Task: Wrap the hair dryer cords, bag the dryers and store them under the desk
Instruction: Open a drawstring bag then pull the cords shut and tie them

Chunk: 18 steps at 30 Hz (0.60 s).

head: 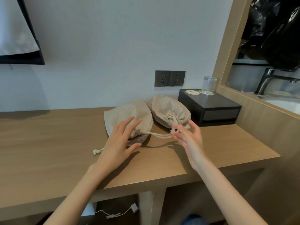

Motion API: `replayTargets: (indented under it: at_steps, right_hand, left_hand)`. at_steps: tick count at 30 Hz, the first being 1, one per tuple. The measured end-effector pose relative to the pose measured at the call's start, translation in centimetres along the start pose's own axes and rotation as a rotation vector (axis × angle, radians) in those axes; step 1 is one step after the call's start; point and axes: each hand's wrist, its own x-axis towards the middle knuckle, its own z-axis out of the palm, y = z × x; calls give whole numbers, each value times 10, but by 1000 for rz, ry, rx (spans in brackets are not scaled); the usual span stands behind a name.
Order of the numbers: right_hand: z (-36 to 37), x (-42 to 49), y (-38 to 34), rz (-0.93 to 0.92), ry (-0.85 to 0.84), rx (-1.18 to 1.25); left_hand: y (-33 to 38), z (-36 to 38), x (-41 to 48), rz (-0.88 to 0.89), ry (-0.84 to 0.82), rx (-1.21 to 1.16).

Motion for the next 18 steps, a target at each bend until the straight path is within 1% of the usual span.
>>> replayTargets:
  at_steps: [1,3,5,7,9,10,13,15,18]
  right_hand:
    - [5,-5,5,-33,-27,-69]
    - [16,-12,15,-184,-99,-221]
    - [27,-14,24,-393,-199,-483]
    - [40,-13,31,-605,-292,-800]
    - [57,-11,37,-789,-382,-993]
    - [65,-10,39,-836,-431,-1043]
    - [88,-8,40,-838,-545,-1127]
    - [99,-4,43,-850,-565,-1182]
    - [110,-1,50,-915,-567,-1287]
  left_hand:
    - [-2,-4,-5,-36,20,29]
    - [-7,-10,-15,-125,54,66]
    - [-11,-15,-22,-250,54,-11]
    - [-14,-20,-27,-351,48,-117]
    - [-14,-25,-30,-397,66,-173]
    - [-14,-27,-31,-414,76,-174]
    - [-16,-33,-34,-470,63,-139]
    - [-18,-36,-37,-487,49,-111]
    - [-14,-41,-39,-466,52,-70]
